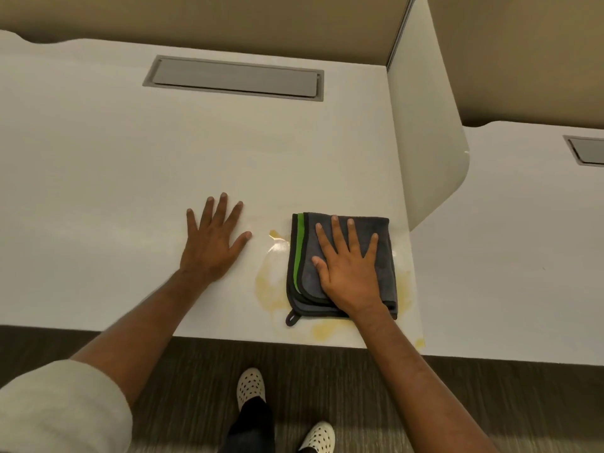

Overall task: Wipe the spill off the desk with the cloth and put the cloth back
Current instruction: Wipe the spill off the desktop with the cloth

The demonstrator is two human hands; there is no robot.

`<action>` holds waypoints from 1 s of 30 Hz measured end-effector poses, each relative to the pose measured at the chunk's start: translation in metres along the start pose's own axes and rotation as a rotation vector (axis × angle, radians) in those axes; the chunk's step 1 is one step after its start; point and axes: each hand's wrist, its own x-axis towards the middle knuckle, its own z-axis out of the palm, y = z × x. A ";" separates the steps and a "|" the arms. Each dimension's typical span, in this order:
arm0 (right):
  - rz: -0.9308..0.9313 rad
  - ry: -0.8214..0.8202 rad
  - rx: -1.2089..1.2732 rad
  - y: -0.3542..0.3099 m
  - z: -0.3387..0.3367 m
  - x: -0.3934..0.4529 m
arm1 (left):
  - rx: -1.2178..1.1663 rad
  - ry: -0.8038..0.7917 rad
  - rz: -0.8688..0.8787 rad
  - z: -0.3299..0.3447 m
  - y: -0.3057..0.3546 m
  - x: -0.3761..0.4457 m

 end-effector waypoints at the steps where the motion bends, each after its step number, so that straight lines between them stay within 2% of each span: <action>1: -0.028 0.002 0.007 0.001 0.001 -0.007 | -0.003 0.003 -0.001 0.000 0.000 0.000; 4: -0.086 0.020 0.017 0.013 0.003 -0.034 | -0.015 0.019 -0.004 -0.001 0.002 -0.001; 7: -0.067 0.002 0.009 0.031 -0.002 -0.038 | -0.020 0.012 -0.010 -0.002 0.003 -0.002; 11: 0.051 0.010 0.028 0.044 -0.011 0.003 | -0.035 0.012 -0.014 -0.003 0.003 -0.002; 14: 0.116 0.007 0.059 0.031 -0.016 0.048 | -0.049 0.022 -0.008 0.000 0.000 -0.001; 18: -0.011 -0.033 0.035 -0.017 -0.012 0.058 | -0.065 0.041 0.009 0.002 -0.002 0.001; 21: -0.176 -0.009 0.045 -0.042 -0.001 0.019 | -0.065 0.049 0.012 0.001 -0.002 0.000; 24: -0.261 0.031 0.050 -0.036 0.010 -0.032 | -0.067 0.036 0.008 -0.001 -0.002 0.000; 27: -0.192 0.009 0.047 -0.003 0.007 -0.046 | -0.080 0.037 0.001 -0.002 0.000 -0.001; 30: -0.020 -0.009 0.029 0.028 -0.007 -0.014 | -0.102 0.046 -0.006 -0.004 0.001 -0.002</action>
